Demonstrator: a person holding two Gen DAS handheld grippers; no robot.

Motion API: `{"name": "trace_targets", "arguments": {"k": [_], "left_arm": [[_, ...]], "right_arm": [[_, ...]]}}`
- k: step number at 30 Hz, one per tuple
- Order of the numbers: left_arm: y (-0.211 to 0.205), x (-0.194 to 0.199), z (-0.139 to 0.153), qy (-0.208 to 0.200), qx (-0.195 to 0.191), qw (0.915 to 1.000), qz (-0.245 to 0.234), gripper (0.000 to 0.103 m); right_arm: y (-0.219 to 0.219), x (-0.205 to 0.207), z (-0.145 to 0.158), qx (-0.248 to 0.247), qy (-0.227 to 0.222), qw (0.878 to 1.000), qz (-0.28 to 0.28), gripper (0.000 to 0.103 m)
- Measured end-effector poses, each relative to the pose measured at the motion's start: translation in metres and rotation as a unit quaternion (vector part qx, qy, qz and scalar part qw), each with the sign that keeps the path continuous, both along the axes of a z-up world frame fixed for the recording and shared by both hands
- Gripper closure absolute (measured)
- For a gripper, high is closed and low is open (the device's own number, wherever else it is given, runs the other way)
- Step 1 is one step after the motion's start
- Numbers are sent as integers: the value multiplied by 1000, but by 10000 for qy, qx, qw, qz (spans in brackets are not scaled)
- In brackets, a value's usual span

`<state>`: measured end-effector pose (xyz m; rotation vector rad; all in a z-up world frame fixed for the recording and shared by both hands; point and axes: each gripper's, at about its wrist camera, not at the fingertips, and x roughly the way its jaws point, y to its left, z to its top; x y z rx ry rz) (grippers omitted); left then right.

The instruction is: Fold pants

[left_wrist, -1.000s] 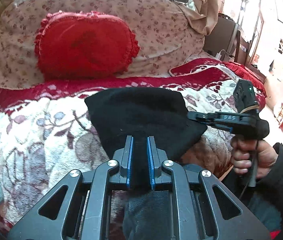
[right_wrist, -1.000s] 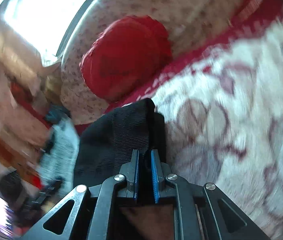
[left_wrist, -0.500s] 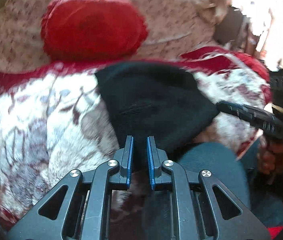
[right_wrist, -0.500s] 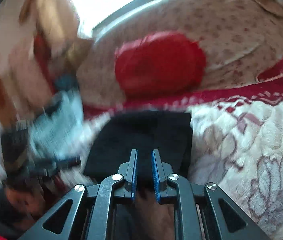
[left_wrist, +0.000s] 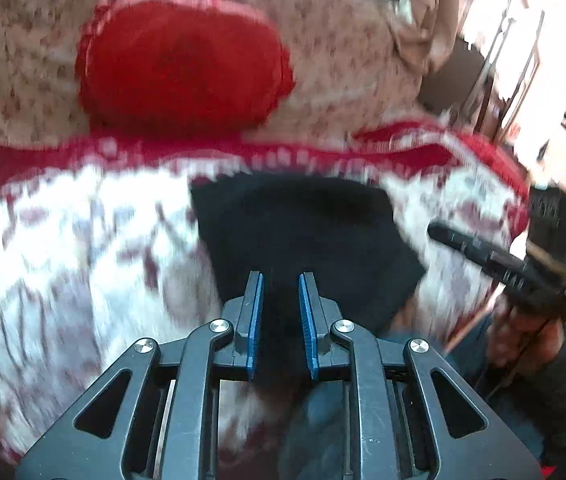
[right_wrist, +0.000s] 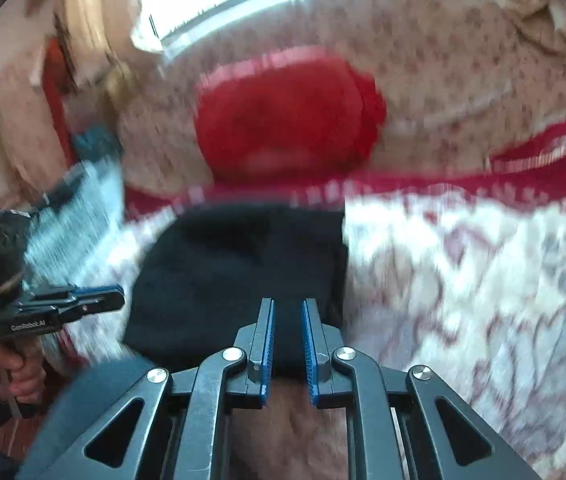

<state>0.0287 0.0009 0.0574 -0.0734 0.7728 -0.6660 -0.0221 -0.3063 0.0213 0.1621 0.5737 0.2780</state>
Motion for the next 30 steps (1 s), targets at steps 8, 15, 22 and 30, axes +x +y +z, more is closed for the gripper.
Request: {"name": "trace_targets", "arguments": {"k": [8,15,22,30], "left_arm": [[-53,93,-35,623,821,9936,469,84],[-42,97,-38,749,553,9937,626,82],[-37,32,8,246,134,9993,238,82],[-62,35,-29,583,725,9957,24,83]], "right_arm": [[4,97,-23,-154,791,9967,-24,92],[-2,101,-37,150,980,9950,-74,92],[9,40,12,142,-5,9993,350,92],[29,26,-29,-467,768,9946,524,92]]}}
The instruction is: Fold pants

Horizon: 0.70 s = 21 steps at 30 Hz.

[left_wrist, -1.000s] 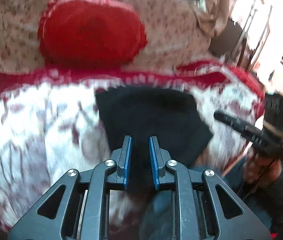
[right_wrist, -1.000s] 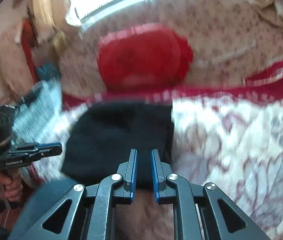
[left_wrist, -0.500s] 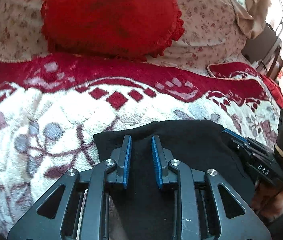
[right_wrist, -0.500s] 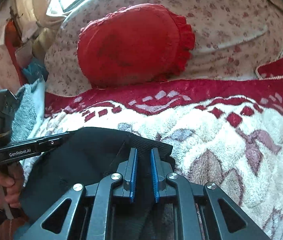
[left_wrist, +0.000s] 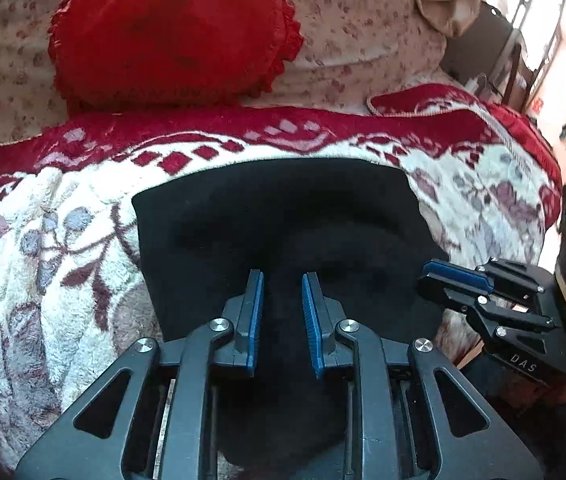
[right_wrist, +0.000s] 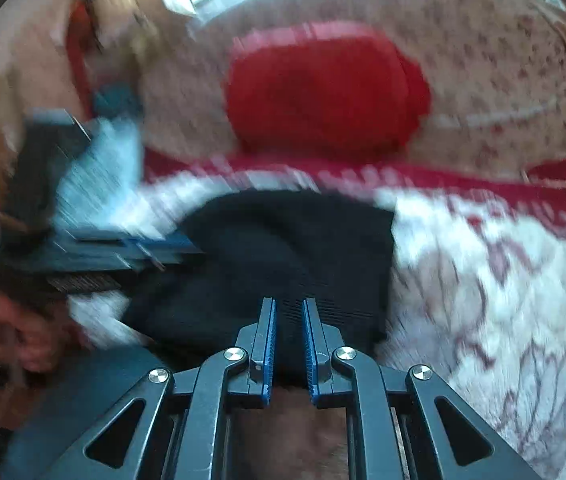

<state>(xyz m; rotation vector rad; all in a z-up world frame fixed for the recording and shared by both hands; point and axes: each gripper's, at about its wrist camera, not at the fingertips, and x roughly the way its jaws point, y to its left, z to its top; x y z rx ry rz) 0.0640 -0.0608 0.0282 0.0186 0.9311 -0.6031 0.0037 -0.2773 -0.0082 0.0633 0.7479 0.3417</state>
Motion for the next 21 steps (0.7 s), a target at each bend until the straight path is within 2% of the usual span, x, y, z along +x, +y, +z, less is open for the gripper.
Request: {"name": "trace_targets", "arguments": {"k": [3,4,5,6,7,8,10,12,13,16,18,19,21], "left_arm": [[16,-6,21,-90,-362,9993,81,83],[27,-10,28,-199,-518,9984,134,80],[39,-12,33,-282,-690,9969,235,73],[50,-13,33,-302,-823,9955,365,58],[60,-12,31,-280,-926,9941,498,51],[70,-10,23,-165,-1051,9921,661,46],[82,1,3,298,-1325,9870,863,46],[90,6,-15,833,-1800,9762,879,46],[88,8,-21,953,-1923,9728,871,46],[85,12,-36,1261,-2166,9647,810,46],[81,13,-41,1414,-2288,9602,757,46],[80,13,-41,1414,-2303,9599,750,46],[79,14,-39,1405,-2324,9596,738,46]], "right_arm": [[-30,-6,15,742,-311,9957,-469,89],[-44,-8,16,1060,-366,9910,-735,81],[-52,-8,14,1267,-345,9874,-878,68],[-66,-8,8,1671,-245,9793,-1114,63],[-75,-6,2,1974,-148,9726,-1222,62],[-85,-4,-5,2352,-3,9636,-1275,62],[-97,2,-20,3218,226,9395,-1153,62],[-101,8,-30,3757,376,9210,-961,62],[-100,12,-34,3844,465,9175,-910,62],[-93,26,-51,3568,904,9248,-966,63],[-92,29,-50,3530,869,9275,-876,64],[-91,29,-49,3539,871,9274,-846,61],[-88,29,-47,3522,856,9291,-737,60]]}}
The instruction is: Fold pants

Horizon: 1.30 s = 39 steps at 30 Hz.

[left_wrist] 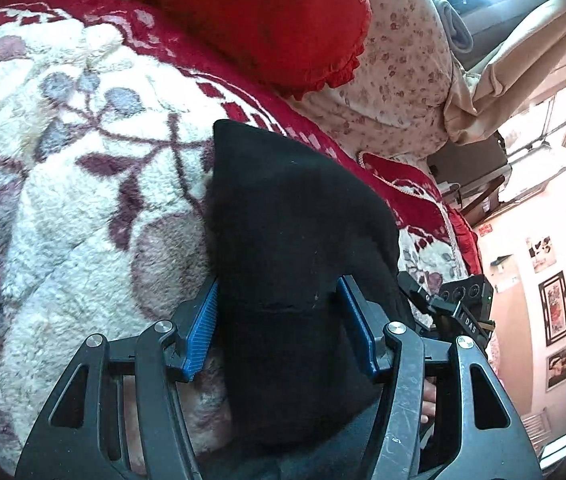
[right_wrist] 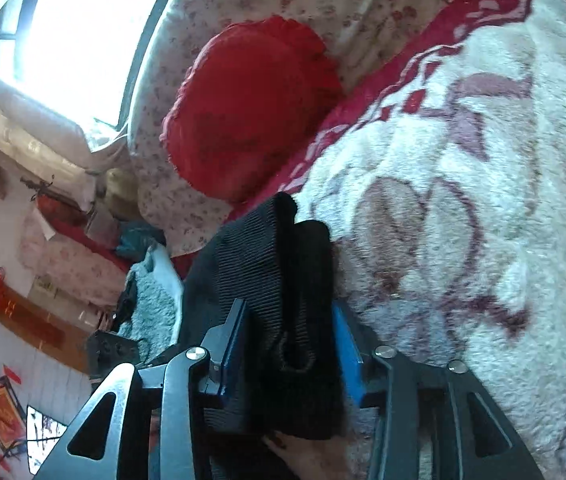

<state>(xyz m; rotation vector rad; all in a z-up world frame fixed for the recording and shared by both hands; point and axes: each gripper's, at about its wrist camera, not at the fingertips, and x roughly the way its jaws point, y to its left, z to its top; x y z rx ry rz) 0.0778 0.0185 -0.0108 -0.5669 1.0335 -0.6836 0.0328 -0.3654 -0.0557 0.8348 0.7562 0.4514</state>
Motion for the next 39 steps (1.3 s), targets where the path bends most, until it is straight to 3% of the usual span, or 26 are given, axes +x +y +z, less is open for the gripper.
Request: {"name": "trace_targets", "arguments": {"k": [2,4,6,9,12,16,21,23,25,26,28,32,34,37,39], "left_arm": [[0,4,-1,64,-72,9999,57,46],[0,7,-2,122,-115,9998,116,46],[-2,8,-2,147,-110,9998,114,46],[-3,4,2,99,32,9999,82,67],[-6,4,10,4,78,10000,62,72],[-15,17,29,-291,143,9995,-65,72],[-33,59,45,-527,281,9982,-60,72],[-41,74,35,-411,443,9981,-67,70],[-50,83,21,-246,779,9966,-71,68],[-53,82,15,-258,869,9959,-75,61],[-52,79,15,-298,818,9962,-54,58],[-47,70,24,-431,1076,9932,124,57],[-46,51,47,-1034,1433,9837,330,56],[-57,18,71,-1912,1537,9695,30,56],[-72,4,71,-2163,1723,9600,-437,56]], "right_arm": [[0,2,1,-17,1,10000,53,65],[1,6,-1,-332,-6,9994,33,68],[5,12,-2,-313,12,9995,-18,67],[7,12,0,-179,-34,9998,64,65],[9,10,10,-186,-165,9996,160,73],[5,17,26,-80,-374,9993,35,74],[-11,57,41,154,-472,9988,-10,74],[-17,74,31,310,-286,9991,-79,73],[-20,88,10,273,286,9990,-185,70],[-21,88,3,250,457,9984,-211,70],[-23,83,4,333,356,9983,-313,70],[-20,65,34,-412,-75,9969,-666,69],[-9,47,60,-1057,-576,9895,-796,69],[38,21,97,-2643,-1296,9539,-587,69],[80,3,101,-3729,-1602,9134,-318,69]]}}
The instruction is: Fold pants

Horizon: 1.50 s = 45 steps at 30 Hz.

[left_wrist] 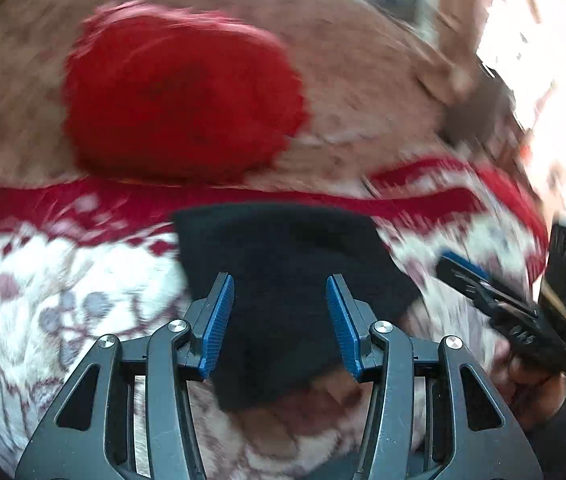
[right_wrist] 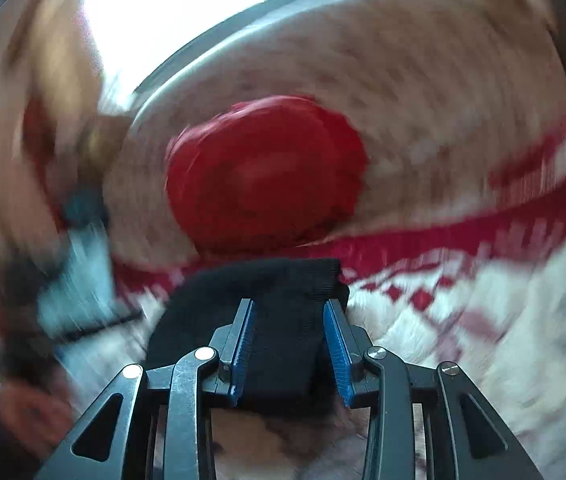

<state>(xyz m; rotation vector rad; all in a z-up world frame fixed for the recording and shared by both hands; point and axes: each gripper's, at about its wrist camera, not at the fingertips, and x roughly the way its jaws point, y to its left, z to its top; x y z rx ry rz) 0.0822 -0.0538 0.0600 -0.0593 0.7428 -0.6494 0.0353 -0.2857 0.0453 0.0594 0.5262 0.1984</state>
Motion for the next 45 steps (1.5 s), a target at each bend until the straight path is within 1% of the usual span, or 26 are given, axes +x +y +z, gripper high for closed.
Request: {"name": "trace_targets", "arguments": {"k": [1,2,3,4,5,6,7,8,12,14,15,18,20,21,23,25,26,27,29,31,33,34,35,39,43,45], "left_arm": [[-9,-1,-8,70,172,9997,-170,56],[-15,2,-21,257,341,9988,-220,56],[-18,7,-31,404,448,9980,-168,57],[-20,11,-38,450,495,9977,-139,57],[-20,12,-42,356,487,9981,-147,57],[-23,13,-42,318,508,9981,-170,57],[-26,14,-43,326,546,9978,-194,57],[-29,14,-43,297,613,9975,-166,56],[-44,15,-40,363,860,9955,-143,46],[-48,16,-40,431,1081,9930,-219,46],[-58,17,-38,522,1111,9922,-231,46],[-53,17,-28,733,1244,9893,-190,46],[-47,5,-12,609,1212,9908,-40,46],[-37,-12,3,338,980,9946,32,46],[-23,-37,18,69,596,9982,54,46],[-16,-61,22,-89,502,9986,110,40],[-16,-74,20,-153,589,9980,160,28],[-17,-82,18,-183,694,9972,208,21],[-20,-94,10,-164,871,9958,246,21],[-22,-98,2,-51,951,9947,385,19],[-25,-97,-4,222,1050,9929,504,13],[-26,-98,-5,240,1147,9914,586,10],[-28,-100,-5,203,1205,9904,641,5],[-24,-104,0,32,1155,9900,811,4],[-24,-114,6,-264,1207,9880,923,4],[-24,-119,10,-466,1288,9854,1014,4]], "right_arm": [[9,-4,-2,-204,-15,9998,87,69],[19,-6,-6,-400,10,9989,230,69],[30,-5,-13,-612,104,9974,377,69],[38,0,-22,-891,216,9950,393,69],[38,6,-33,-1121,388,9925,303,69],[35,18,-47,-1181,755,9898,246,69],[28,23,-62,-1089,989,9888,245,68],[21,24,-65,-852,905,9920,229,68],[19,29,-63,-831,1041,9908,244,67],[21,31,-61,-832,1046,9907,238,66],[21,31,-61,-777,1049,9912,222,66],[24,26,-59,-663,1089,9918,82,66],[29,23,-58,-790,1037,9915,-15,65],[32,21,-59,-832,1014,9914,-36,65],[34,19,-59,-887,945,9915,-70,65],[35,15,-56,-939,855,9919,-92,65],[35,12,-52,-937,773,9925,-114,66],[35,5,-45,-903,606,9939,-184,66],[34,-11,-35,-847,327,9954,-313,66],[32,-24,-30,-794,240,9957,-407,65],[30,-33,-31,-744,277,9958,-456,65],[28,-36,-30,-736,281,9958,-473,65],[27,-39,-31,-734,283,9957,-490,65],[21,-49,-33,-628,333,9960,-549,65],[19,-55,-36,-610,334,9963,-514,65],[19,-56,-37,-648,344,9960,-515,65]]}}
